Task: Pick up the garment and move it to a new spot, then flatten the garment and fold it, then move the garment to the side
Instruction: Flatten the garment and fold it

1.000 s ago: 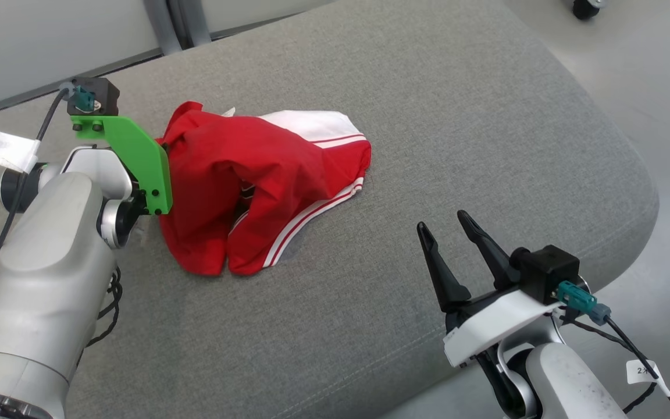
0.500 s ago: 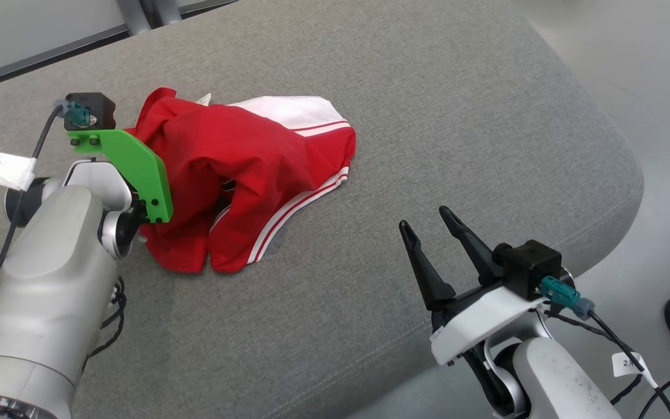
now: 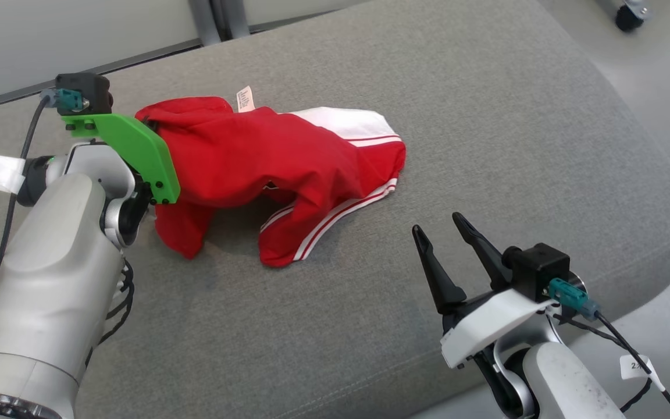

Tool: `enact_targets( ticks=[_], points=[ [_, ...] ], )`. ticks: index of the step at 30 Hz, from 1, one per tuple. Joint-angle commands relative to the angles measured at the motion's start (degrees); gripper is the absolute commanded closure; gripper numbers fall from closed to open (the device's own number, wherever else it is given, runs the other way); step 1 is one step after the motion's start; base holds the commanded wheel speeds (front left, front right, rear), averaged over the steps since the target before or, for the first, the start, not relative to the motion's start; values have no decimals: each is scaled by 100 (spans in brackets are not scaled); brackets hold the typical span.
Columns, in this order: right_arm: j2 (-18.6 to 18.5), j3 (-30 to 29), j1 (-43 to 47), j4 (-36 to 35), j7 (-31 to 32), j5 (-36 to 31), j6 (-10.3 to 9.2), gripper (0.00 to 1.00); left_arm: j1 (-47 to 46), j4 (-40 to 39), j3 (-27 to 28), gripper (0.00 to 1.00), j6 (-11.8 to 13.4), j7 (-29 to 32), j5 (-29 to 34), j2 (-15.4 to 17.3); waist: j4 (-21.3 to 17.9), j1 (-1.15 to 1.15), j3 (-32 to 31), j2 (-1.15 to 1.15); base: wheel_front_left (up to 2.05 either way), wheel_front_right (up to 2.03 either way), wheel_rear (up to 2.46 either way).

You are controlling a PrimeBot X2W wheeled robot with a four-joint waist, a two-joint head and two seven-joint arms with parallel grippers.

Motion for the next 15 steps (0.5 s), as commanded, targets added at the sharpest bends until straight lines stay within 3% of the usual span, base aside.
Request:
enact_targets(
  ticks=[1,7,15],
  points=[
    [-11,-41,97,-23,34,-36,0,0,109,-128,-43,100,-30,38,-2,24,487,0,-339,0,0,0,0],
    [-13,-156,258,-61,96,-44,0,0,719,-838,-127,100,36,310,-102,206,1000,0,-645,0,0,0,0],
    [-13,-278,472,-107,168,-9,0,0,2026,-2305,-152,100,479,958,-356,652,1436,0,-959,0,0,0,0]
  ],
)
